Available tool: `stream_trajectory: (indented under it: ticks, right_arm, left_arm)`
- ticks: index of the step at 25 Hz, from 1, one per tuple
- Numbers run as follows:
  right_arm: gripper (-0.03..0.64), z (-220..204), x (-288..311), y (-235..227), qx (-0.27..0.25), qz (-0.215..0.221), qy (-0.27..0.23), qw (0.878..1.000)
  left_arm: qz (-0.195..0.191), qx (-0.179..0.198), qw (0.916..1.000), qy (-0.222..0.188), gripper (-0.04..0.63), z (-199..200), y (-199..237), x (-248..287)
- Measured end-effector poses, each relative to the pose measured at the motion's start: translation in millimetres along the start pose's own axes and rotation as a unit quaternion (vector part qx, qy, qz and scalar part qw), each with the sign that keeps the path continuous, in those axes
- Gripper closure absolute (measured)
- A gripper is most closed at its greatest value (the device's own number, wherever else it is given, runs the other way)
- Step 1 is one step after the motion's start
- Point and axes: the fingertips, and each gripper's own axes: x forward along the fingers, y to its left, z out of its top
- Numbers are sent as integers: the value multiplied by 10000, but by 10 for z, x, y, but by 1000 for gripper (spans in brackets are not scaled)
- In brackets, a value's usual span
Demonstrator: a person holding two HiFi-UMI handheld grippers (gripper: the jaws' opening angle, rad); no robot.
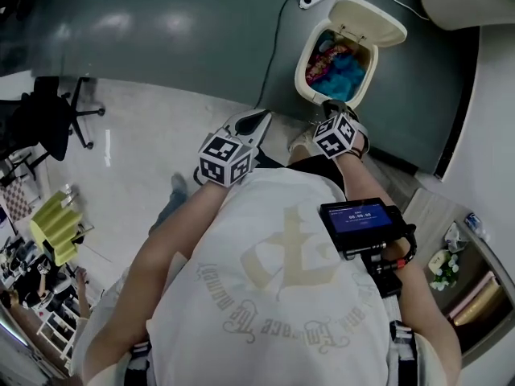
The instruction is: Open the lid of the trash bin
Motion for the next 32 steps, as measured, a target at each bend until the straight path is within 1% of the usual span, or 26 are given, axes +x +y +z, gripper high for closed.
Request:
stream_trajectory:
  ticks: [2,5,8,12,19,26,28,32]
  right_arm:
    - [611,61,-43,-23,33,92,-130,9999]
    - [611,270,-140,-87,146,90,-359,9992]
    - [612,444,-297,-164,404,42,-642,9971]
    - [612,434,-650,-323,828,-61,-1163,9897]
    - [612,554,-1118,-598,1212,-205,-1853,9750]
    - [612,524,-1516,-721,1749,-246,-2388,9549]
    - [612,505,-1660,-744,1892,-254,-2592,9468]
    - [612,501,-1934,-803,2146,-290,-3066,9269]
  left_arm:
    - [-37,48,10000,-4,581,61,16,0]
    - [-80,90,9999,-2,581,187,107,-15]
    - [-147,147,9998,-9,581,294,121,-3]
    - [-275,339,9990,-65,581,357,-125,112]
    - [-534,603,9966,-176,581,616,-279,320]
    - [-686,687,9949,-290,581,768,-466,374]
    - [-724,705,9944,-314,581,792,-522,364]
    - [-788,767,9933,-357,581,855,-586,356]
